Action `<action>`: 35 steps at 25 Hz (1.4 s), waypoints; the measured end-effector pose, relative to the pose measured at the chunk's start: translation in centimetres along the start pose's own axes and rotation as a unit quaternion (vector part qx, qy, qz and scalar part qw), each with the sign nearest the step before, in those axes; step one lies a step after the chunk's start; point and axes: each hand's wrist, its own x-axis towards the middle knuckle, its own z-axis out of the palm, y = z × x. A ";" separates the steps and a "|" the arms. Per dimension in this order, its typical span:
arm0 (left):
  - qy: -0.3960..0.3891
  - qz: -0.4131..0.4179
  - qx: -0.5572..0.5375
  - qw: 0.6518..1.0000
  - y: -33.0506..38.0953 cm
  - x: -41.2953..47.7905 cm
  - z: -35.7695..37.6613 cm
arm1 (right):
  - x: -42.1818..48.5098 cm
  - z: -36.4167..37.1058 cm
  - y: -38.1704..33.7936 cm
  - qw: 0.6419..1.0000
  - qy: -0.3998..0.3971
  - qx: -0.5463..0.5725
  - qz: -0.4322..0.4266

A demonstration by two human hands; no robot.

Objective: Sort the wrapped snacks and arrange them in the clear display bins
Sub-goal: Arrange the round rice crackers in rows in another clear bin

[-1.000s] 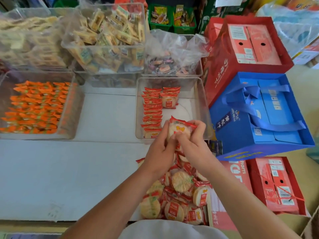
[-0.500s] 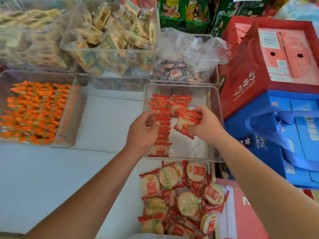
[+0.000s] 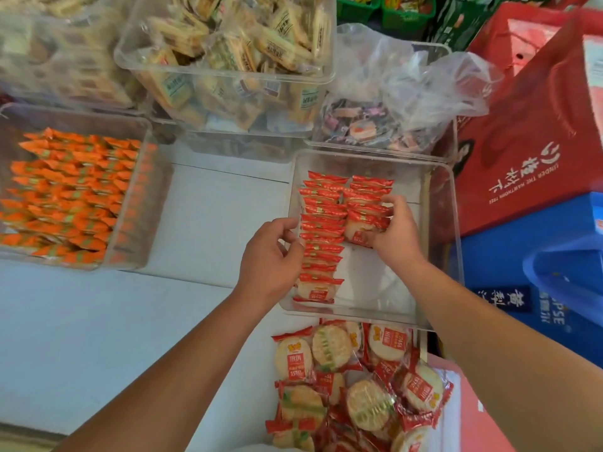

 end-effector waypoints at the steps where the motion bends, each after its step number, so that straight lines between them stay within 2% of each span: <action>1: 0.000 0.004 -0.004 1.000 -0.1 -0.2 -0.1 | -0.1 0.3 0.2 1.000 0.004 0.018 0.015; 7: 0.010 0.023 -0.002 1.000 -0.6 -3.3 -0.9 | -1.2 -0.3 -0.3 0.998 0.006 0.013 0.059; 11: 0.007 0.027 -0.022 0.999 -0.6 -6.8 -0.8 | -5.1 -2.5 -2.0 0.999 0.026 -0.033 0.020; 14: -0.009 0.039 -0.040 0.998 -0.5 -10.6 0.3 | -11.8 -4.5 -3.0 0.997 0.048 -0.009 -0.054; 16: -0.043 0.030 -0.037 0.998 -1.3 -13.9 1.6 | -18.0 -5.8 -1.9 0.997 0.043 0.027 -0.055; 19: -0.123 0.001 0.005 0.992 -3.7 -18.5 4.1 | -26.2 -6.7 3.1 0.997 0.023 0.075 0.018; 21: -0.178 -0.001 0.043 0.983 -5.2 -21.3 5.8 | -29.9 -6.7 8.4 0.993 0.051 0.076 0.081; 23: -0.214 0.002 0.070 0.974 -6.2 -23.4 7.4 | -31.7 -6.3 13.3 0.984 0.067 0.076 0.145; 26: -0.248 0.024 0.140 0.958 -6.2 -25.1 10.6 | -31.6 -5.9 17.2 0.972 0.046 0.090 0.212; 31: -0.206 0.137 0.337 0.909 -4.9 -25.8 17.1 | -27.5 -5.9 18.8 0.964 0.011 0.160 0.214; 35: -0.130 0.102 0.381 0.910 -5.6 -26.0 20.1 | -24.9 -5.8 20.7 0.976 -0.021 0.108 0.187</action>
